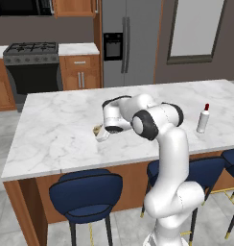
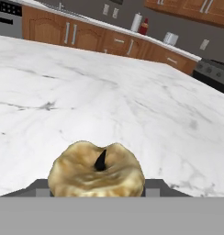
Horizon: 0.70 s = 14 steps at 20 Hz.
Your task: Get the candle and the liquor from the cabinet and move them to the dining counter.
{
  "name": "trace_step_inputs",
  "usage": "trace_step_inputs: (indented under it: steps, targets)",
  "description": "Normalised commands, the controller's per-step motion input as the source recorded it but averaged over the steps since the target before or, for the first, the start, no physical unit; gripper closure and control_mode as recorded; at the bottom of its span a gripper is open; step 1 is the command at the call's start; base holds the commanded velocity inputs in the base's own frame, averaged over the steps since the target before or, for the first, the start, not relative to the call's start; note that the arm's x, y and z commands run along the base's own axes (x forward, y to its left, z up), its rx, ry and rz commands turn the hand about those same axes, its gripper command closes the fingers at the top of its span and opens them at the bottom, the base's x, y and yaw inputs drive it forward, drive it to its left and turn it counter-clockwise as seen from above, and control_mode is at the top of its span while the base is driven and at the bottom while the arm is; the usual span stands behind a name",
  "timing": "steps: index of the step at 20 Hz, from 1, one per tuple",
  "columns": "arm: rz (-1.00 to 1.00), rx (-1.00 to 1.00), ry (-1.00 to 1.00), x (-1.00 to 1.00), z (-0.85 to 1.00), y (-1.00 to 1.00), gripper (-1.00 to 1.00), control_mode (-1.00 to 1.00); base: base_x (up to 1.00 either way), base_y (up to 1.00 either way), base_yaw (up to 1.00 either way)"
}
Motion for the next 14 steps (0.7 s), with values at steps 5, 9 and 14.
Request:
trace_step_inputs:
  steps: [5,9,14]
  targets:
    - [0.0,0.0,0.0,0.35,-0.19,0.0,1.0,-1.0,0.0,0.0,0.0]
    - [0.0,0.0,0.0,0.31,-0.2,0.0,1.0,-1.0,0.0,0.0,0.0]
    - [0.0,0.0,0.0,0.19,-0.11,0.0,1.0,-1.0,0.0,0.0,0.0]
